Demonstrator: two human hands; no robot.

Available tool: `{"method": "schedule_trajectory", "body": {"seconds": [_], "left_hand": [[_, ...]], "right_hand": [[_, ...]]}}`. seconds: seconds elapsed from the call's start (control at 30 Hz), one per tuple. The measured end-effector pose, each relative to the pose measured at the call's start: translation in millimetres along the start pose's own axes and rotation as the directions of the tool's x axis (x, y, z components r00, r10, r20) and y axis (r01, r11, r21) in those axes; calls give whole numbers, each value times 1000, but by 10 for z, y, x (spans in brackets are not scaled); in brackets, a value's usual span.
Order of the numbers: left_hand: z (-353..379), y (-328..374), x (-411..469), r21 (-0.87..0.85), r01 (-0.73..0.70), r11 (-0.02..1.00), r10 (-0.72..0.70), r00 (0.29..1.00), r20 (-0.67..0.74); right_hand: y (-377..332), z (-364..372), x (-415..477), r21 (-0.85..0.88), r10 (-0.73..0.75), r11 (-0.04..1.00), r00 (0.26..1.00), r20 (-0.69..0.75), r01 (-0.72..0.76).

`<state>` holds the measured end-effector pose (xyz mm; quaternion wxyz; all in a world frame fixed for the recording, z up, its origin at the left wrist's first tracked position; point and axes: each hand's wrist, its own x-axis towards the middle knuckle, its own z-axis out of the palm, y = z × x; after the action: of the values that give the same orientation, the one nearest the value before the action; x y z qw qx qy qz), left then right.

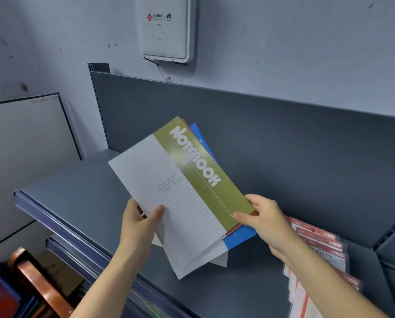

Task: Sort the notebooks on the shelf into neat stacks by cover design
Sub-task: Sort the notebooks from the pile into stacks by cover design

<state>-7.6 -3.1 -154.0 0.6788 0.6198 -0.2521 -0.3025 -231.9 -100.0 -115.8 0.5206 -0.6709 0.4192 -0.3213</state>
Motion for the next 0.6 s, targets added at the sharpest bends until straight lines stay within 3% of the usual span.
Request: {"method": "schedule_trajectory", "body": {"seconds": [0.13,0.23,0.4,0.47,0.53,0.6], "left_hand": [[-51,202,33,40,-144,989,145,989,-18],[-266,356,201,94,-168,981,178,978,-107],[-772,398,522,349,-33,936,113,971,-212],[-937,304,554,375,73,924,30,964,-263],[-1073,166,564,393,174,903,-51,951,-305],[-1164,37,566,426,220,878,-87,947,-310]], "right_hand": [[-88,127,42,-19,-26,999,999,26,26],[-186,249,101,43,20,999,992,128,-25],[12,312,255,-165,230,962,971,60,-217],[134,329,289,-195,310,936,949,57,-294],[240,355,346,-314,328,898,944,17,-307],[316,391,429,-544,264,804,964,-37,-241]]}}
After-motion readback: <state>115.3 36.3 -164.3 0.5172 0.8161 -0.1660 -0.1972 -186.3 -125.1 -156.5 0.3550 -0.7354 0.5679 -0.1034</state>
